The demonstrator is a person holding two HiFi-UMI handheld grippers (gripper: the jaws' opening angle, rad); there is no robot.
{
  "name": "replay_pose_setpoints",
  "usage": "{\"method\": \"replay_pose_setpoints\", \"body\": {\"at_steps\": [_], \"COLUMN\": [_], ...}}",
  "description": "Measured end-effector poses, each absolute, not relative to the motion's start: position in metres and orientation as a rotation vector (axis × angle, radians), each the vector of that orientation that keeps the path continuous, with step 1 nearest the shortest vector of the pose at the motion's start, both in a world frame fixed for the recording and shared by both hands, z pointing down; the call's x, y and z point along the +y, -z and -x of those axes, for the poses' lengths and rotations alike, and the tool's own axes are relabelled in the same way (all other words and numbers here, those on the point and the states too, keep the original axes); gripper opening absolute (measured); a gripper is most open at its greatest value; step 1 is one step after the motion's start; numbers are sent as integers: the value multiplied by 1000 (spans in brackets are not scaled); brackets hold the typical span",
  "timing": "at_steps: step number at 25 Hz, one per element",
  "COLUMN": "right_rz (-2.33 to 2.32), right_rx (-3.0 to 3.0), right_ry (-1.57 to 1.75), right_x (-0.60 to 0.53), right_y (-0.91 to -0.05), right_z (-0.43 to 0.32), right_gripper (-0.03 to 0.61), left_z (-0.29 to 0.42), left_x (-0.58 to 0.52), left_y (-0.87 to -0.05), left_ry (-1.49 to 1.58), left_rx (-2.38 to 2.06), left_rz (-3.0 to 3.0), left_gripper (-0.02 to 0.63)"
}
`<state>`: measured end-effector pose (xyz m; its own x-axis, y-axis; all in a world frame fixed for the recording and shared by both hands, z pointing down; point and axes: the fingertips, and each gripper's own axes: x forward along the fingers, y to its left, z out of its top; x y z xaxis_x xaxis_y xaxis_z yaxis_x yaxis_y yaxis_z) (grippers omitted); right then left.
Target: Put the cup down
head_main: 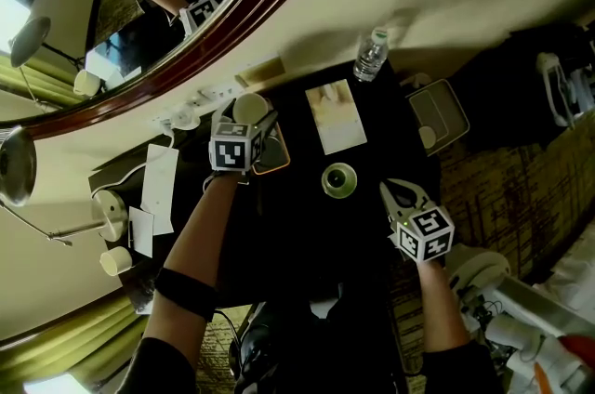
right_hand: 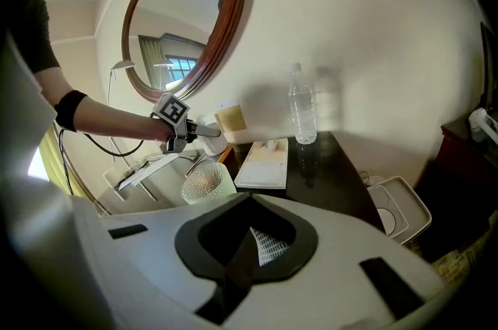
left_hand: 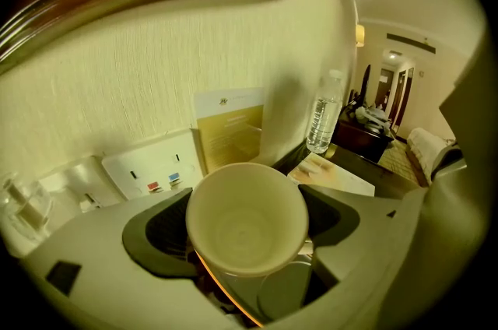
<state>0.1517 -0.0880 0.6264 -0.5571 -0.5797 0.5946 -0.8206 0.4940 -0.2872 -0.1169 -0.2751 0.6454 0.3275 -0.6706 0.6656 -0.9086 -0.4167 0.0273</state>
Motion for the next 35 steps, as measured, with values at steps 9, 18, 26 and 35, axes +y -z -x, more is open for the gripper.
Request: {"method": "replay_pose_setpoints", "body": {"at_steps": [9,18,26,35], "right_rz": [-1133,-1099,-1012,-928], "right_rx": [-2336,-2370,-2420,-2430], "right_ry": [-769,-756,-714,-683], "right_x": [-85,-74,-73,-68], "right_y": [-620,-594,-569,-566], "right_z": [-148,-147,-136,-125], "right_gripper": [2,2,2,2], "left_z": [108,88,71,73], "left_x": [-264,-183,-108,-63], "left_y": [-613,-580,-585,-628], "left_ry": [-779,-791,-808,-875], "left_rx": [-1375,-1292,-1230,-1215], "left_rz": [-2265,-2293,-2259,-2197], "left_gripper": [417,417,417,417]}}
